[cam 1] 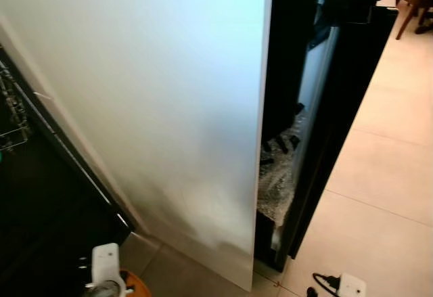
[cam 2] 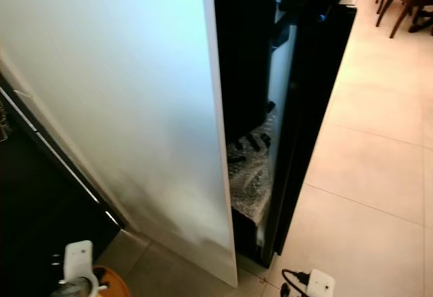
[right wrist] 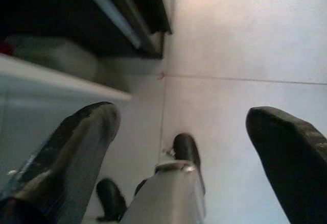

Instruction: Restocking fridge

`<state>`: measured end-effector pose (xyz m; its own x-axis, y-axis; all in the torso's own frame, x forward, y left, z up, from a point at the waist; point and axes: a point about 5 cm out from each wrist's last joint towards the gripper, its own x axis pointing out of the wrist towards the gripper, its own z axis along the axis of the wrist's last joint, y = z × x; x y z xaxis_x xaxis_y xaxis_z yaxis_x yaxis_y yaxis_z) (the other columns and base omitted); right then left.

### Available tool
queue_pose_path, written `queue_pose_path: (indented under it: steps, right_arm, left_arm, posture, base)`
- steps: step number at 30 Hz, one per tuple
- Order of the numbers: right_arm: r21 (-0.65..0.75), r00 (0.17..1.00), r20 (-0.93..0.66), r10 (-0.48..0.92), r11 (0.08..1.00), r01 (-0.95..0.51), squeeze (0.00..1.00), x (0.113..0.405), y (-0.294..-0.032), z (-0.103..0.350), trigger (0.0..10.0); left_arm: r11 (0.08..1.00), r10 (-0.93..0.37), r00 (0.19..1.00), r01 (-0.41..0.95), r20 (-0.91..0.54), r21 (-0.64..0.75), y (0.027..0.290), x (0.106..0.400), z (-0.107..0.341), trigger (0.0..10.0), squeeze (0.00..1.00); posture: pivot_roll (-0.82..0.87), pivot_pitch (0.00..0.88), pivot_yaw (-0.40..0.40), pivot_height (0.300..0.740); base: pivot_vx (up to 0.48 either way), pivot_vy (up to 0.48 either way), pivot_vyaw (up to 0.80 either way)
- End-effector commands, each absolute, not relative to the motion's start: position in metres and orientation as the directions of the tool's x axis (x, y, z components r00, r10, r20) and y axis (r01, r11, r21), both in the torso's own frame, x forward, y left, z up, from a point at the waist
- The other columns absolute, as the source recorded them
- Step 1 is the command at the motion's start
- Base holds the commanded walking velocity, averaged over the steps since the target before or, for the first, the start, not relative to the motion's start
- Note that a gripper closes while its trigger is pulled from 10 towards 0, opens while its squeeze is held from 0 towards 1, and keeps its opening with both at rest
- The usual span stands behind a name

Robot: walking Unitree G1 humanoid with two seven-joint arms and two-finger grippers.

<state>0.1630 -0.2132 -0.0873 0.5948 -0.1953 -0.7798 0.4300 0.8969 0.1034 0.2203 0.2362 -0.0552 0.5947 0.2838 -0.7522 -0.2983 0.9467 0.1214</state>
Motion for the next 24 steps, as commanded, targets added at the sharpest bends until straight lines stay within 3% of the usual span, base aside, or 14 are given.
queue_pose_path:
  steps: [1, 3, 7, 10, 13, 18, 24]
  right_arm:
    - [0.113, 0.612, -0.764, -0.204, 0.892, 0.438, 0.0, 0.167, -0.212, -0.085, 10.0]
    - [0.104, 0.755, -0.56, -0.342, 0.874, 0.474, 0.0, 0.219, -0.238, -0.046, 10.0]
    - [-0.005, 0.835, -0.424, -0.35, 0.923, 0.385, 0.0, 0.234, -0.245, -0.027, 10.0]
    - [0.013, 0.896, -0.328, -0.299, 0.947, 0.321, 0.0, 0.241, -0.246, -0.015, 10.0]
    - [0.01, 0.914, -0.304, -0.267, 0.959, 0.283, 0.0, 0.244, -0.245, -0.011, 10.0]
    - [-0.016, 0.96, -0.279, -0.002, 1.0, -0.002, 0.0, 0.249, -0.222, -0.005, 10.0]
    - [0.024, 0.989, -0.144, 0.02, 1.0, -0.017, 0.0, 0.256, -0.208, 0.014, 10.0]
  left_arm:
    - [0.952, 0.278, 0.605, -0.279, -0.746, 0.128, 0.235, 0.224, -0.053, 10.0, 0.0]
    - [0.959, 0.252, 0.622, -0.262, -0.741, 0.106, 0.226, 0.229, -0.053, 10.0, 0.0]
    - [0.96, 0.246, 0.619, -0.261, -0.746, 0.099, 0.222, 0.224, -0.056, 10.0, 0.0]
    - [0.955, 0.245, 0.615, -0.287, -0.749, 0.077, 0.218, 0.221, -0.059, 10.0, 0.0]
    - [0.952, 0.246, 0.613, -0.297, -0.751, 0.069, 0.217, 0.22, -0.06, 10.0, 0.0]
    - [0.95, 0.245, 0.608, -0.307, -0.755, 0.061, 0.213, 0.214, -0.064, 10.0, 0.0]
    - [0.939, 0.274, 0.574, -0.332, -0.772, 0.086, 0.224, 0.196, -0.072, 10.0, 0.0]
  posture:
    - [-0.08, 0.009, 0.091, 0.74]
    - [-0.08, 0.002, 0.08, 0.74]
    - [-0.1, 0.001, 0.064, 0.74]
    - [-0.09, 0.01, 0.017, 0.74]
    - [-0.08, 0.015, 0.001, 0.74]
    - [-0.06, 0.025, -0.024, 0.74]
    - [-0.04, 0.028, -0.031, 0.74]
  base:
    - [0.0, 0.0, 0.0]
    - [0.0, 0.0, 0.0]
    - [0.0, 0.0, 0.0]
    - [0.0, 0.0, 0.0]
    - [0.0, 0.0, 0.0]
    - [0.0, 0.0, 0.0]
    - [0.0, 0.0, 0.0]
